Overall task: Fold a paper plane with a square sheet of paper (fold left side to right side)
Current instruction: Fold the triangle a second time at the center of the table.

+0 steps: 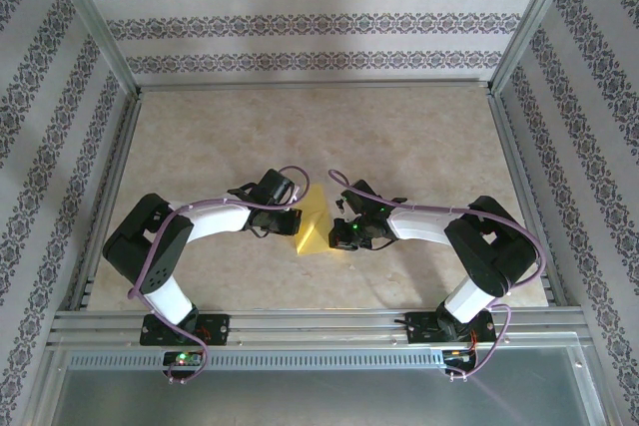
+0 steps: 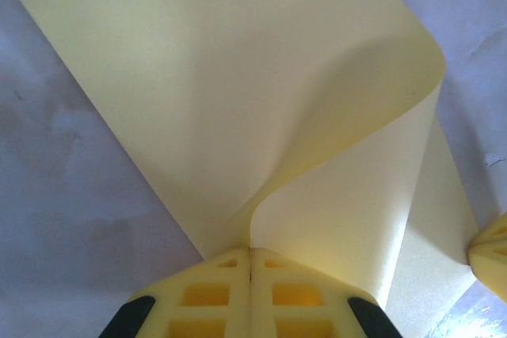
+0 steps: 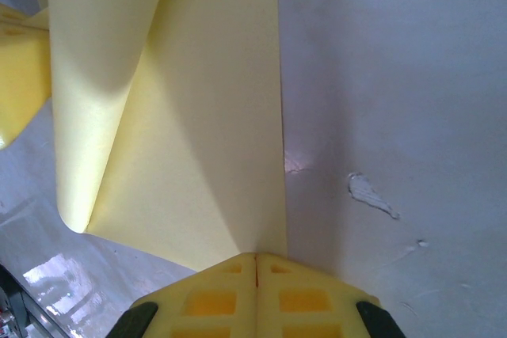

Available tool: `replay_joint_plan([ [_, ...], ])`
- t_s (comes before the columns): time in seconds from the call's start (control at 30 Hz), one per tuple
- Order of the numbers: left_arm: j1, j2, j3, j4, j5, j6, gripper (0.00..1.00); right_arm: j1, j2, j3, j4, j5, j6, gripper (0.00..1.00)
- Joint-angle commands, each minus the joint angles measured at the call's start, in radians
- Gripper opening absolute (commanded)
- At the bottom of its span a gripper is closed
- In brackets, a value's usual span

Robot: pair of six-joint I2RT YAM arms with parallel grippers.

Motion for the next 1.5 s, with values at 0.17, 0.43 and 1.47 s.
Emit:
replay_joint_plan([
  [0.17, 0.011, 0.035, 0.022, -0.045, -0.009, 0.032, 0.00, 0.008, 0.027, -0.004, -0.078, 0.057, -0.018, 0.00],
  [0.43, 0.010, 0.032, 0.019, -0.047, -0.011, 0.031, 0.00, -0.030, -0.101, 0.018, -0.039, -0.009, 0.002, 0.09],
  [1.47, 0.010, 0.027, 0.024, -0.048, -0.018, 0.035, 0.00, 0.032, 0.139, 0.100, 0.248, -0.042, 0.116, 0.00],
])
